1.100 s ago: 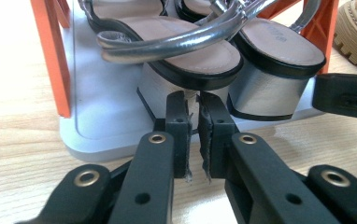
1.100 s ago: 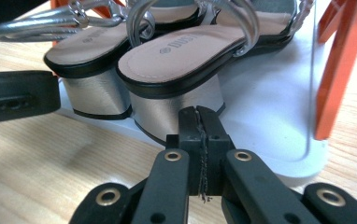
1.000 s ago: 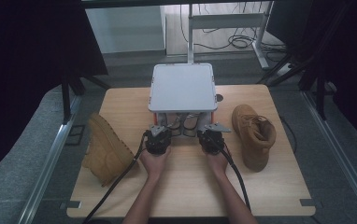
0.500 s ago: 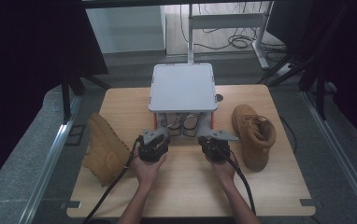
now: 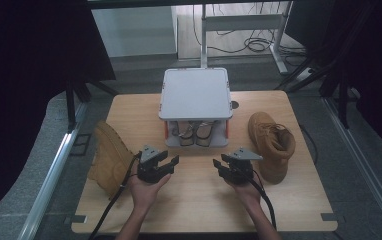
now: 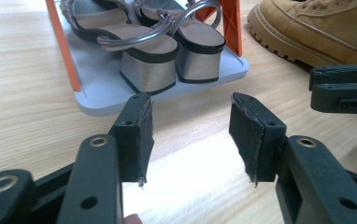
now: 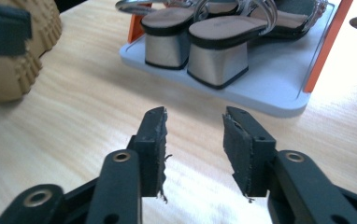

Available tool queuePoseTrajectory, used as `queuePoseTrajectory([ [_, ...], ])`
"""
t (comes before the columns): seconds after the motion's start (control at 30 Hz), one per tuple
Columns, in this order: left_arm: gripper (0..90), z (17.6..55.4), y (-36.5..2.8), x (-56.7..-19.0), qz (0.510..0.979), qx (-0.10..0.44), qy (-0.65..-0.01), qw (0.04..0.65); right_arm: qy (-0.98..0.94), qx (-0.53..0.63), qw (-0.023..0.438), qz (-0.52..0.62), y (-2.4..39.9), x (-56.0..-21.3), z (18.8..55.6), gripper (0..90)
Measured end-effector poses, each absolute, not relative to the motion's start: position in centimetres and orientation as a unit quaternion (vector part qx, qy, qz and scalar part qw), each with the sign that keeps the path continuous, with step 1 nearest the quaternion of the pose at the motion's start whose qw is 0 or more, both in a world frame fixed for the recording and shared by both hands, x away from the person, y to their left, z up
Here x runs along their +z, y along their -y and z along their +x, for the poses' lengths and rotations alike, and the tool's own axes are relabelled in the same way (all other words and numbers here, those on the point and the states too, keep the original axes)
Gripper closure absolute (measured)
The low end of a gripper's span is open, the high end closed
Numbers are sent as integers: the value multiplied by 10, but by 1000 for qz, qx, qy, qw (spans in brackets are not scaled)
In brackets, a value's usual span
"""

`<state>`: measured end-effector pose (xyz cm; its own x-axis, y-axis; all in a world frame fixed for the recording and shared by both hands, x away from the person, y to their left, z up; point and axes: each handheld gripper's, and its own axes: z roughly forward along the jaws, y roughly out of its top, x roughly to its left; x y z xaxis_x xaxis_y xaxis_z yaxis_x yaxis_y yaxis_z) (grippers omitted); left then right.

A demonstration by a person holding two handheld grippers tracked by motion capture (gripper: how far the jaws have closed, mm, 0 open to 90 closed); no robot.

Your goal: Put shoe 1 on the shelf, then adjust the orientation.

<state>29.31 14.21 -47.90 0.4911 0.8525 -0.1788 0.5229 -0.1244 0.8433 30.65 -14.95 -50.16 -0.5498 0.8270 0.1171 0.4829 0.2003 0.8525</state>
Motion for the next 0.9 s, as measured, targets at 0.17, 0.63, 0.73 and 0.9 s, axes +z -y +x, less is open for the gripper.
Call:
queuePoseTrajectory([
  [0.17,478,284,-155,-479,732,168,-470,464,-761,451,183,429,154,-502,294,542],
  [0.63,462,259,-181,-482,745,170,-459,454,-774,442,166,423,170,-509,276,518],
  [0.73,462,253,-193,-476,736,178,-460,463,-774,443,165,422,170,-508,275,517],
  [0.9,425,250,-207,-467,728,176,-467,470,-773,444,172,419,171,-506,275,515],
])
